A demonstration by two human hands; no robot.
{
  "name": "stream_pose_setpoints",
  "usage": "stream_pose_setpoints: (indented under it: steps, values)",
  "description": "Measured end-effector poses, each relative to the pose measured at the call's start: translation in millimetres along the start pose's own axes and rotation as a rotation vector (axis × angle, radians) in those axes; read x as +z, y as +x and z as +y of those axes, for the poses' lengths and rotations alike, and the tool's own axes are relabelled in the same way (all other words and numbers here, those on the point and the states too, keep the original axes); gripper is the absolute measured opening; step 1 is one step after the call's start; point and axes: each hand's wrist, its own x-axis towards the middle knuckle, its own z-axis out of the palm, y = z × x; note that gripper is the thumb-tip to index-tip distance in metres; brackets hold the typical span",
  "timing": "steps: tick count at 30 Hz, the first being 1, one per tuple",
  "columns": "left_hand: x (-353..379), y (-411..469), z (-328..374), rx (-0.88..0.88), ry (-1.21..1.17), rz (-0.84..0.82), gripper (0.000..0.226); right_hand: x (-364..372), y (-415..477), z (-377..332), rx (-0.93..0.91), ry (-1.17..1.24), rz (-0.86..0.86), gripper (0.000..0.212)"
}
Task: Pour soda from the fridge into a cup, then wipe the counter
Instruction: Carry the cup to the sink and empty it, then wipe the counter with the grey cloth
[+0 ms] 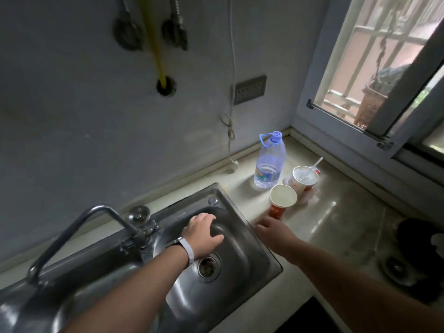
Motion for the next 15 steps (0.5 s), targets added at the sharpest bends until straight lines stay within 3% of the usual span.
stream_pose_setpoints:
  steps: [7,15]
  values:
    - [-40.5,-124.2,-76.1,-0.050,0.185,0.186,0.057,68.5,-47.2,-61.3,-0.508,-0.787,-0.063,0.035]
    - [-28.9,-284.5,-177.8,-0.347,0.171,0.247,0.055,185.8,-95.1,-85.0,-0.788,-0.984,-0.205,0.047]
